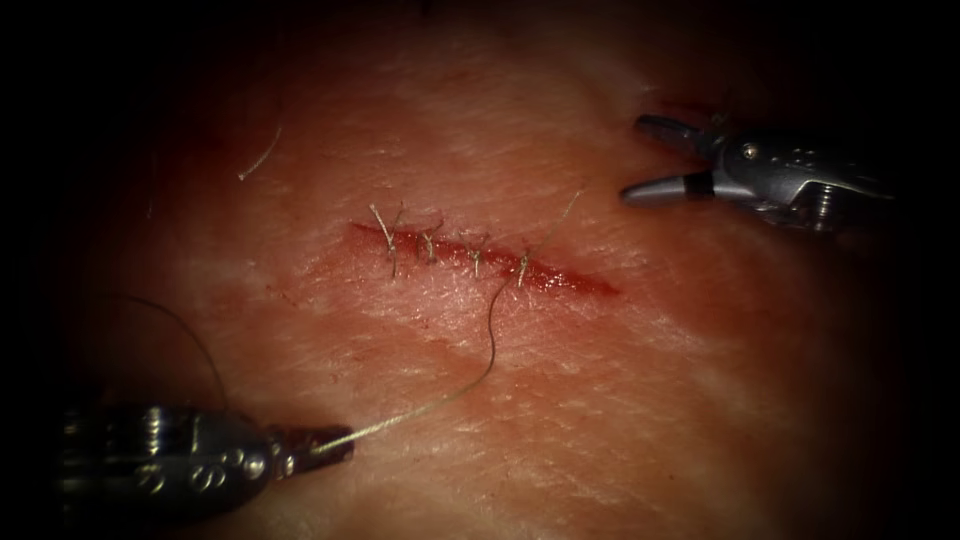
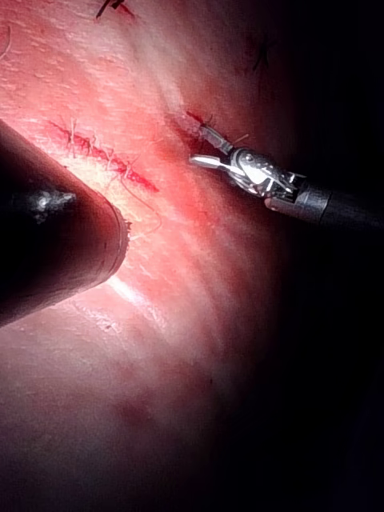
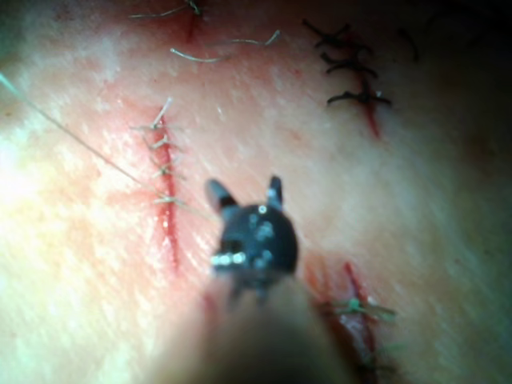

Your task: Wound Closure

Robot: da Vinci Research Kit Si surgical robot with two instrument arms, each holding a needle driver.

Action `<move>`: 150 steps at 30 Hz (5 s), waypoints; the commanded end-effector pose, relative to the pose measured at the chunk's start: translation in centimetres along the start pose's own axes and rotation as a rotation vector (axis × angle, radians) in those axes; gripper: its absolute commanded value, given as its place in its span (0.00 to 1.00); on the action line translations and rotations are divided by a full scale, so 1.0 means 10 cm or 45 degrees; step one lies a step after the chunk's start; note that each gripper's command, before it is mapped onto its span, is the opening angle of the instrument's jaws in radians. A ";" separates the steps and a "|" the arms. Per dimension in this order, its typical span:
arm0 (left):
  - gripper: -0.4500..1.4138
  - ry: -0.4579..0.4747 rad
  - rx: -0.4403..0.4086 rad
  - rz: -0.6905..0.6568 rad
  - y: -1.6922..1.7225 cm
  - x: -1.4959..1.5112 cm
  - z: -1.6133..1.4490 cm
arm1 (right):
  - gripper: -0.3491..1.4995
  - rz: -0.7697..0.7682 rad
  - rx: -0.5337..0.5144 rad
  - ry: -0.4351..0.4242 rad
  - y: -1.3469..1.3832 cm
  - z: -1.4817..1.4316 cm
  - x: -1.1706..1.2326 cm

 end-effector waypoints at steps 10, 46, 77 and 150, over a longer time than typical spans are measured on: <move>0.00 0.003 0.009 0.027 -0.029 0.017 0.001 | 0.50 -0.074 0.135 0.106 -0.071 0.129 -0.015; 0.00 -0.044 -0.077 0.064 -0.155 0.015 0.201 | 0.35 -0.098 0.295 0.433 -0.117 0.069 -0.024; 0.00 -0.033 -0.106 0.080 -0.092 -0.020 0.222 | 0.53 0.310 -0.326 0.587 -0.088 0.047 -0.062; 0.00 -0.035 -0.134 0.088 -0.086 -0.001 0.219 | 0.00 0.675 -0.597 0.442 -0.038 0.068 -0.167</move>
